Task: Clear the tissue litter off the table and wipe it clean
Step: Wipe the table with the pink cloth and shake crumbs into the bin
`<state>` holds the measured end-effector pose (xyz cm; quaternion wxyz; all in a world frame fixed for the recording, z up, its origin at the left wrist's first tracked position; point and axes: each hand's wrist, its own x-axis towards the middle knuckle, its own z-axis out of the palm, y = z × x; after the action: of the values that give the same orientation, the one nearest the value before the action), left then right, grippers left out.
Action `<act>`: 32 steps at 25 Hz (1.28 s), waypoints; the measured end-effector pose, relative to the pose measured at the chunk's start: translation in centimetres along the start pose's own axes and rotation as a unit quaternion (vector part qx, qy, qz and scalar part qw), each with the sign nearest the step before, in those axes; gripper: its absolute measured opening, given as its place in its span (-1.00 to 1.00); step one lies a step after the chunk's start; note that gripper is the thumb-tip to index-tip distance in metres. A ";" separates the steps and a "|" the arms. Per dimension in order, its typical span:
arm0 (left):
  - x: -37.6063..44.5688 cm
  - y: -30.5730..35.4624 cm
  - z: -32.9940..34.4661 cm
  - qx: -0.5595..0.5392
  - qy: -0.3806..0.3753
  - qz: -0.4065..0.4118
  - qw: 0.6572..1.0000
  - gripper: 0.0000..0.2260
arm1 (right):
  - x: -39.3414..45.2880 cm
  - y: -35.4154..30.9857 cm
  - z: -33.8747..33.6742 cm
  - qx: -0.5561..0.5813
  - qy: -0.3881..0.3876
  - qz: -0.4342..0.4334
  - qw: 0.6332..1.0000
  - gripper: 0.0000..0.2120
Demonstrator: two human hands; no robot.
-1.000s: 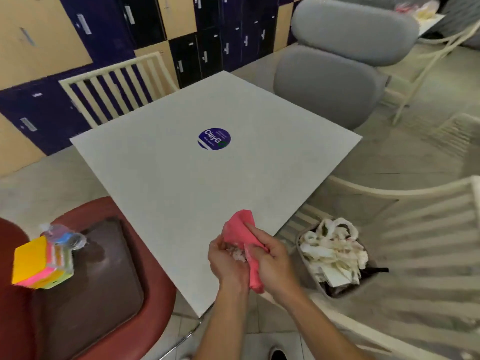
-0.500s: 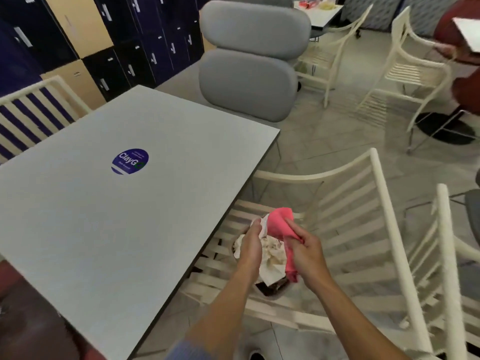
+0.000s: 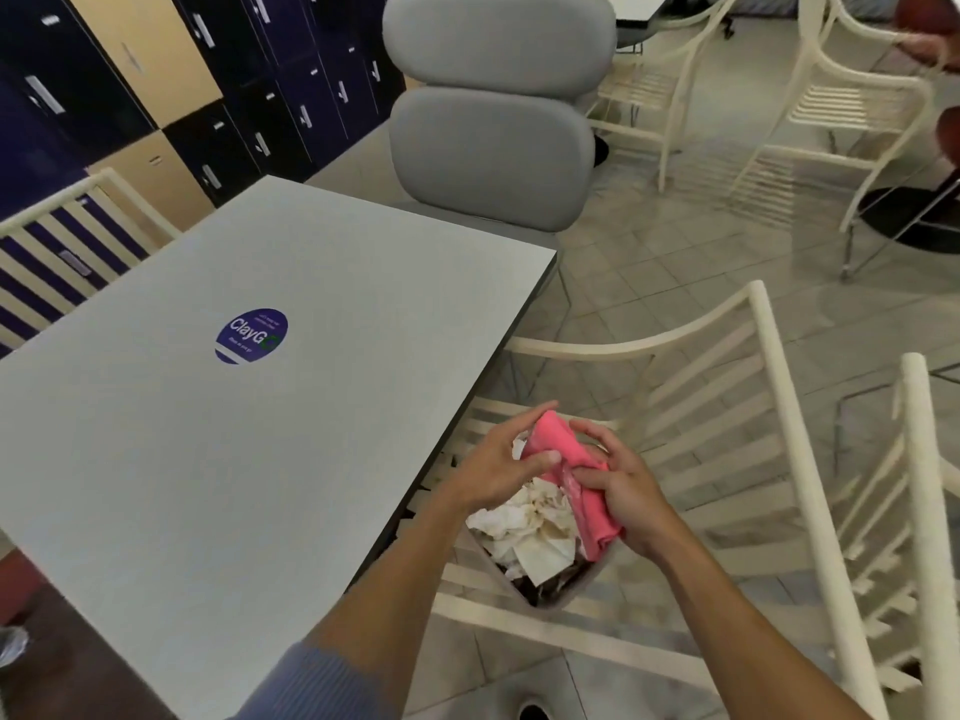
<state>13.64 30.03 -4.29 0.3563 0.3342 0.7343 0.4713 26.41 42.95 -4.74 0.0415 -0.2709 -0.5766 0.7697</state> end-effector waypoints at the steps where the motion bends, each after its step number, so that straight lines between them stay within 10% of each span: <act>1: 0.3 0.1 -0.2 0.012 -0.004 0.006 1.000 -0.53 | 0.3 -0.4 -0.3 -0.002 -0.023 0.010 1.000 -0.47; 7: 1.1 1.7 -1.1 0.101 0.037 0.002 0.994 -0.85 | 1.8 -1.6 -1.3 -0.228 -0.107 -0.027 0.967 -0.57; 17: 0.7 3.4 -1.8 0.172 0.072 0.005 0.982 -0.83 | 4.2 4.4 -1.2 -0.466 0.005 -0.033 0.884 -0.79; 23: 0.4 3.6 -1.5 0.200 0.049 -0.001 0.978 -0.84 | 3.4 1.6 1.1 -0.257 0.000 -0.133 0.957 -0.73; 28: -0.4 4.1 -1.7 0.215 0.063 0.005 0.975 -0.83 | 3.8 4.0 -0.3 -0.428 -0.008 -0.048 0.902 -0.98; 30: -0.7 3.8 -1.9 0.199 0.079 -0.006 0.977 -0.84 | 3.4 4.6 -0.5 -0.494 -0.019 -0.027 0.869 -0.82; 32: -0.9 3.5 -2.0 0.207 0.077 -0.006 0.975 -0.85 | 3.2 3.7 0.6 -0.403 -0.030 -0.073 0.912 -0.60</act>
<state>13.02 29.53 -0.19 0.2249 0.3593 0.8428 0.3316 24.35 42.44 -9.16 -0.0325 -0.1988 -0.8571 0.4742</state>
